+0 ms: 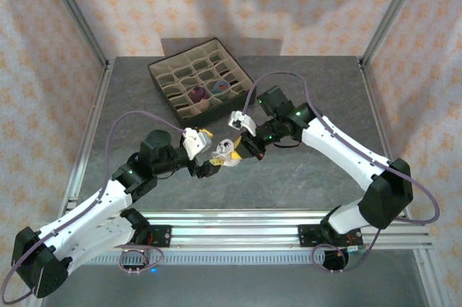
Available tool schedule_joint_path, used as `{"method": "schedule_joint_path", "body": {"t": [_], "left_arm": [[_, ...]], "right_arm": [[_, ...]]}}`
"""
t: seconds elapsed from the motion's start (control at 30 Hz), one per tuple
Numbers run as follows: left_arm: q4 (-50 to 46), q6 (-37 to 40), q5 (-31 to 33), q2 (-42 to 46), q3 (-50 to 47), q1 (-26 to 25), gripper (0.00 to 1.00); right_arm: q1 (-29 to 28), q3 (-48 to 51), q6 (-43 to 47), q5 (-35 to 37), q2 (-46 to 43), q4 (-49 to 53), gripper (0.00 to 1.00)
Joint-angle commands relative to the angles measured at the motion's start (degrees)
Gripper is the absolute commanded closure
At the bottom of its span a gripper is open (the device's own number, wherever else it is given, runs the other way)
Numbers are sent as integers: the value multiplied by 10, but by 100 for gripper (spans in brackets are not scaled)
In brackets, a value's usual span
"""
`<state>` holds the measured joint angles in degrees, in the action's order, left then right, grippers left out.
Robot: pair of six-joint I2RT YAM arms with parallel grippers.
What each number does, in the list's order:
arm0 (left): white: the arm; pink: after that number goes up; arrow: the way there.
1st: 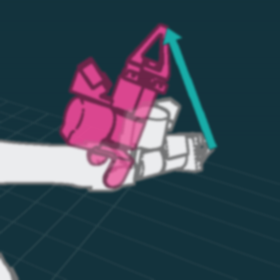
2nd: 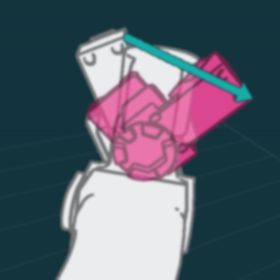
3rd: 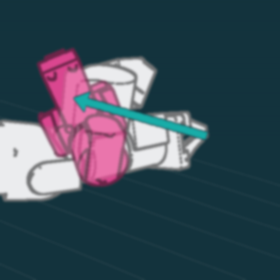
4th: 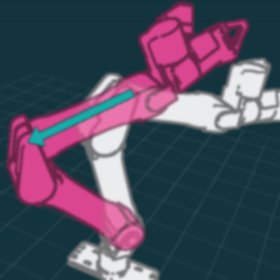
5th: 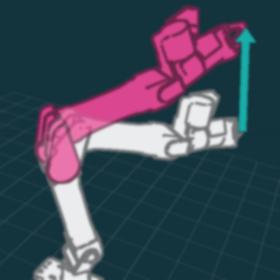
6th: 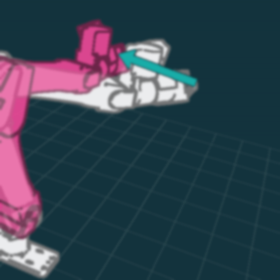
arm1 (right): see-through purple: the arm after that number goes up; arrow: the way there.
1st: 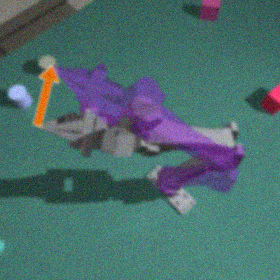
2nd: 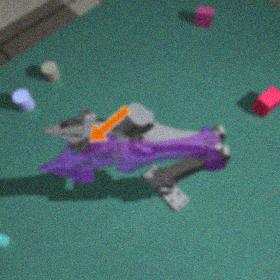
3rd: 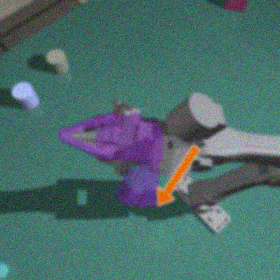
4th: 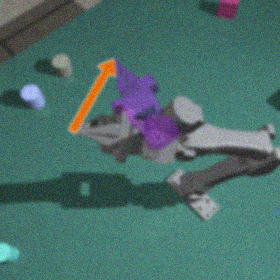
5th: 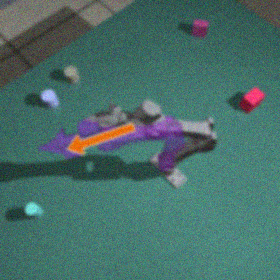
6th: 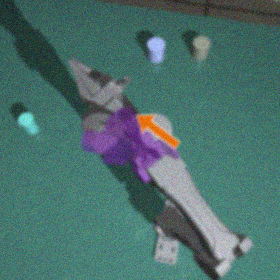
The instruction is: Roll the socks
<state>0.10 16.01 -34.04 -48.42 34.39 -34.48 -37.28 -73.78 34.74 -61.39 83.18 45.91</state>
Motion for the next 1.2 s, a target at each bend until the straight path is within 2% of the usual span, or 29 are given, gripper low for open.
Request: {"method": "schedule_joint_path", "body": {"t": [0.0, 0.13, 0.3, 0.47, 0.57, 0.6, 0.67, 0.73, 0.83, 0.93, 1.17], "left_arm": [[-35, 28, -44, -10, 34, -1, 21], [-56, 32, -73, -19, 49, -1, 26], [-41, 14, -107, -20, 57, -1, 33], [-22, 0, -135, -27, 69, -1, 53], [-23, 3, -134, -25, 75, -1, 69], [-21, 4, -132, -23, 75, -1, 75], [-17, 3, -131, -20, 74, -1, 86], [-17, 2, -125, -17, 72, -1, 99], [-19, 8, -99, -7, 64, -1, 100], [-20, 15, -67, 5, 52, -1, 100], [-25, 25, 46, 16, 43, 0, 100]], "right_arm": [[0, -21, 75, -94, 9, 84, 100], [0, -25, 113, -150, 4, 100, 100], [0, -44, 173, -186, 10, 154, 100], [0, -72, 212, -210, 30, 195, 100], [0, -87, 210, -207, 47, 195, 100], [0, -95, 201, -201, 56, 193, 96], [1, -109, 168, -180, 71, 176, 79], [0, -120, 132, -152, 83, 150, 67], [1, -120, 86, -109, 84, 98, 58], [3, -118, 55, -62, 78, 55, 56], [44, -102, -25, 2, 52, -52, 44]]}}
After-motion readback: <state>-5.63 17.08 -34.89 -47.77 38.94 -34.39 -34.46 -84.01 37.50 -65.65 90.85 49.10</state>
